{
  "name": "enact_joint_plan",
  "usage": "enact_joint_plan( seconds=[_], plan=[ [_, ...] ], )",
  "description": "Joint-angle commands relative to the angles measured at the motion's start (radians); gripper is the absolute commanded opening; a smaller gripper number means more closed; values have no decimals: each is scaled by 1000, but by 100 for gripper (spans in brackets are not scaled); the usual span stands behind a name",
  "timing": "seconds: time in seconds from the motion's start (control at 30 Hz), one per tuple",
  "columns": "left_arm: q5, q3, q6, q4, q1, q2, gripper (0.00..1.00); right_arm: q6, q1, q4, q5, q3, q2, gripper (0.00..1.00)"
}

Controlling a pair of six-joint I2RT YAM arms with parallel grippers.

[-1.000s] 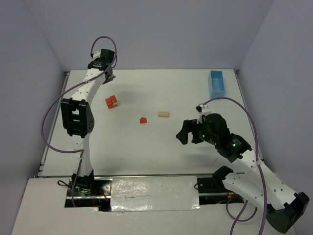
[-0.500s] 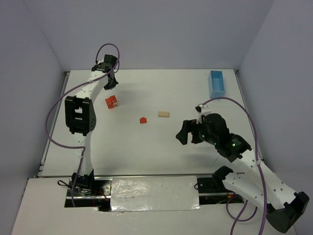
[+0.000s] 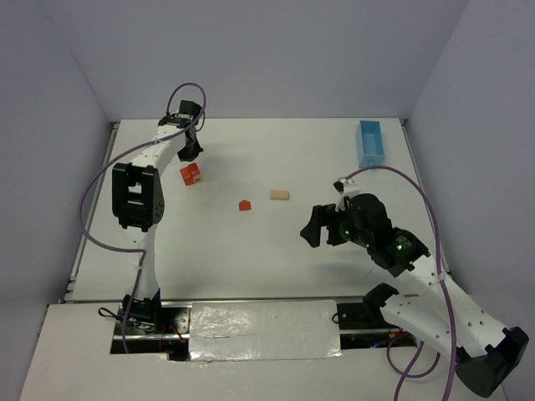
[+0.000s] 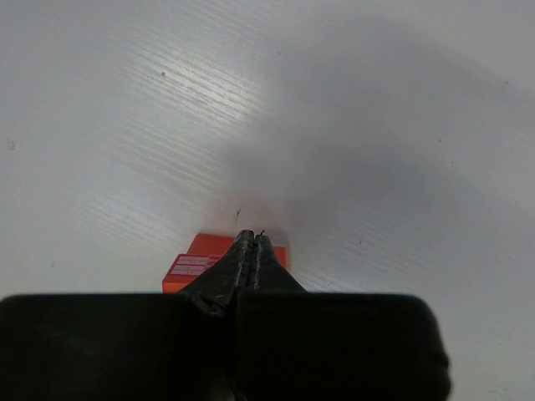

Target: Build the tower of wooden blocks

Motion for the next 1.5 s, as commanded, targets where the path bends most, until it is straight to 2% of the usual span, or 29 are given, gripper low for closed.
enact_joint_plan(
  seconds=[0.0,0.63,0.73,0.9,1.03,1.17,1.33,1.47],
  plan=[
    [22,-12,14,14,6,-23,0,-15,12,49,-10,-1,1,100],
    [34,-64,0,48,6,-64,0,-17,21,49,-5,0,7,100],
    [52,-43,11,74,6,-64,1,-18,24,51,-7,-1,10,100],
    [69,75,31,73,5,-50,3,-18,26,48,-5,2,17,100],
    [46,74,62,89,0,-113,3,-20,26,46,1,3,22,100],
    [-49,-39,43,53,-59,-232,0,-21,27,49,5,6,21,100],
    [-54,-340,-38,108,-95,-368,0,-21,26,48,13,11,16,100],
    [-20,-489,-72,178,-99,-444,0,-18,32,49,7,5,14,100]
  ],
)
